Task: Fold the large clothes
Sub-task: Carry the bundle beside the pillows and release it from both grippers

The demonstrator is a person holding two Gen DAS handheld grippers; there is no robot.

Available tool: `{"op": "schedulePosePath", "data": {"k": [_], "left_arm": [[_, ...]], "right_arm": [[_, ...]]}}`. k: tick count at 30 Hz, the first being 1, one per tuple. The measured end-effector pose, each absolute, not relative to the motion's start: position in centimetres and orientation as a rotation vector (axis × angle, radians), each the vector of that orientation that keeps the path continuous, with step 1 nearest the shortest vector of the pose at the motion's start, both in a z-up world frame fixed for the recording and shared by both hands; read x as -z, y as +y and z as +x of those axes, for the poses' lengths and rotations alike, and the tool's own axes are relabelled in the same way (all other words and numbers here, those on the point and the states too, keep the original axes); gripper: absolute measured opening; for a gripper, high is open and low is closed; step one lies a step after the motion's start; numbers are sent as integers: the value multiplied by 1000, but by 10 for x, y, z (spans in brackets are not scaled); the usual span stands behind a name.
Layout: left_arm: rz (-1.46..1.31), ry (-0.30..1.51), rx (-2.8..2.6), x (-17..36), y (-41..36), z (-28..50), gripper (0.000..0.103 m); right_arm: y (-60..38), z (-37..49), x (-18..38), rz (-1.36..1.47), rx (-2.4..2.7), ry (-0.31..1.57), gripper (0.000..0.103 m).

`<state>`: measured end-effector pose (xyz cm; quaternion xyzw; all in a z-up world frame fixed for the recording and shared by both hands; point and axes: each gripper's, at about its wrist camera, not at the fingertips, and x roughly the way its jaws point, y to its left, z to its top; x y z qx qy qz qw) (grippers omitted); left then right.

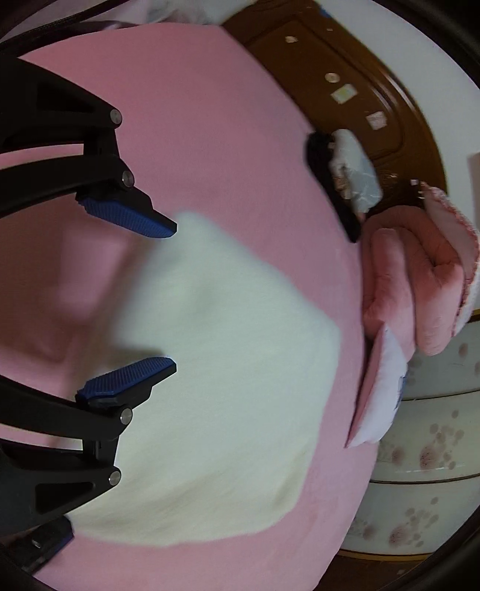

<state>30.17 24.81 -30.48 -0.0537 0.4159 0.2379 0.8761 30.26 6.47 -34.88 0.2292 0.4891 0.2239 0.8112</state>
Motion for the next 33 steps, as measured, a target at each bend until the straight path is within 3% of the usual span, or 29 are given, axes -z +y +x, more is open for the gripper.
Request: {"op": "schedulePosePath", "data": {"k": [8, 12, 14, 18, 23, 28, 30, 33], "left_arm": [[-287, 1132, -464, 320, 125, 165, 66], [-188, 1265, -300, 297, 35, 99, 66], [-114, 1264, -208, 270, -1, 72, 67], [-32, 1310, -53, 209, -70, 32, 72], [193, 1173, 21, 125, -138, 16, 72], [12, 1173, 162, 52, -161, 18, 73], [-40, 1145, 158, 24, -160, 10, 82], [-35, 1088, 121, -6, -157, -10, 84]], "right_arm": [[-74, 128, 323, 243, -342, 1170, 77], [-166, 62, 296, 141, -130, 1297, 79], [-209, 39, 268, 144, -43, 1314, 80], [-279, 3, 194, 171, 66, 1284, 92], [-319, -22, 118, 214, 63, 1249, 98], [-318, -18, 57, 153, 51, 1238, 99], [-310, -17, 39, 138, 68, 1226, 99], [-301, -25, 14, 165, 47, 1178, 99]]}}
